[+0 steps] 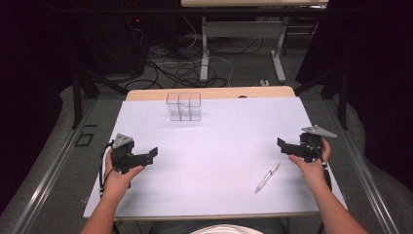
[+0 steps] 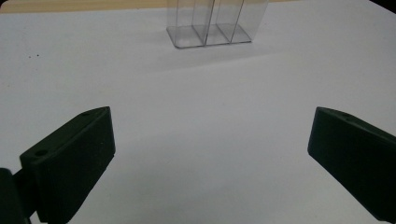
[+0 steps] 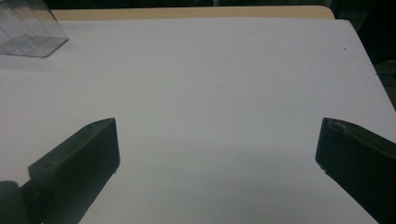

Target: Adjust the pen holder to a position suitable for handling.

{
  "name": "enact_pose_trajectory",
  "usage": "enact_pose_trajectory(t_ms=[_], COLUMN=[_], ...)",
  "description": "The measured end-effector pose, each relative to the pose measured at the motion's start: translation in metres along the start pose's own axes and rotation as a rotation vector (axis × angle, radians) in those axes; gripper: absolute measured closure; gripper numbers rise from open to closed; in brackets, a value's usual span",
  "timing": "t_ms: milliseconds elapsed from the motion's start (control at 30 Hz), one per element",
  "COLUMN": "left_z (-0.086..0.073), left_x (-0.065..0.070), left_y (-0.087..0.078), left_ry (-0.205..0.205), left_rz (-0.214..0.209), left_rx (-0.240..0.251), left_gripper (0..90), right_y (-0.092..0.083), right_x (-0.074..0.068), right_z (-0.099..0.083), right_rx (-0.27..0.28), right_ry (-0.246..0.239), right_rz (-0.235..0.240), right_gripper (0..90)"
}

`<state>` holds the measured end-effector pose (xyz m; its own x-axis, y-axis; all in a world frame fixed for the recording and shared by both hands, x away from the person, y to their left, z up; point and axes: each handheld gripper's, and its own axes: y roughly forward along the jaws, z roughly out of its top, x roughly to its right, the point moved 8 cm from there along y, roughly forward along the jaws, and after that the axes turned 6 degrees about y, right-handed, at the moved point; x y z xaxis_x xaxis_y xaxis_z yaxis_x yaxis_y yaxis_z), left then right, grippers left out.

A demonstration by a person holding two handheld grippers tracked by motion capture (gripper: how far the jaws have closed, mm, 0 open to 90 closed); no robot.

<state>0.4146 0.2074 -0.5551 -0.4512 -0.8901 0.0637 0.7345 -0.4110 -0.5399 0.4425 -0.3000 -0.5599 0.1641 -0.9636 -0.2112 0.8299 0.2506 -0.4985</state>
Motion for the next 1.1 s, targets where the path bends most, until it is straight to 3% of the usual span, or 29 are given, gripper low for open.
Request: enact_pose_trajectory(t_ms=[233, 367, 567, 667, 900, 1100], left_z=[0.002, 0.011, 0.037, 0.051, 0.087, 0.114], left_x=[0.000, 0.000, 0.010, 0.015, 0.021, 0.024], left_y=[0.001, 0.001, 0.003, 0.008, 0.021, 0.030], left_ry=[-0.020, -0.033, -0.031, -0.028, -0.067, -0.032], left_rz=[-0.009, 0.007, 0.011, 0.009, 0.012, 0.042], left_rx=[-0.001, 0.006, 0.045, 0.037, 0.038, 0.031], left_gripper=[0.8, 1.0, 1.9, 3.2, 11.3, 14.8], right_y=[-0.001, -0.001, -0.003, -0.005, -0.006, -0.008], right_x=[0.000, -0.002, -0.007, -0.009, -0.007, -0.007], right_z=[0.000, -0.003, -0.006, -0.008, -0.009, -0.009], right_rx=[0.006, 0.001, -0.001, -0.003, -0.004, -0.002], right_ry=[0.021, 0.012, -0.010, -0.020, -0.005, 0.003], right_rz=[0.002, -0.007, -0.006, -0.006, -0.013, -0.007], right_gripper=[0.0, 0.0, 0.2, 0.3, 1.3, 1.3])
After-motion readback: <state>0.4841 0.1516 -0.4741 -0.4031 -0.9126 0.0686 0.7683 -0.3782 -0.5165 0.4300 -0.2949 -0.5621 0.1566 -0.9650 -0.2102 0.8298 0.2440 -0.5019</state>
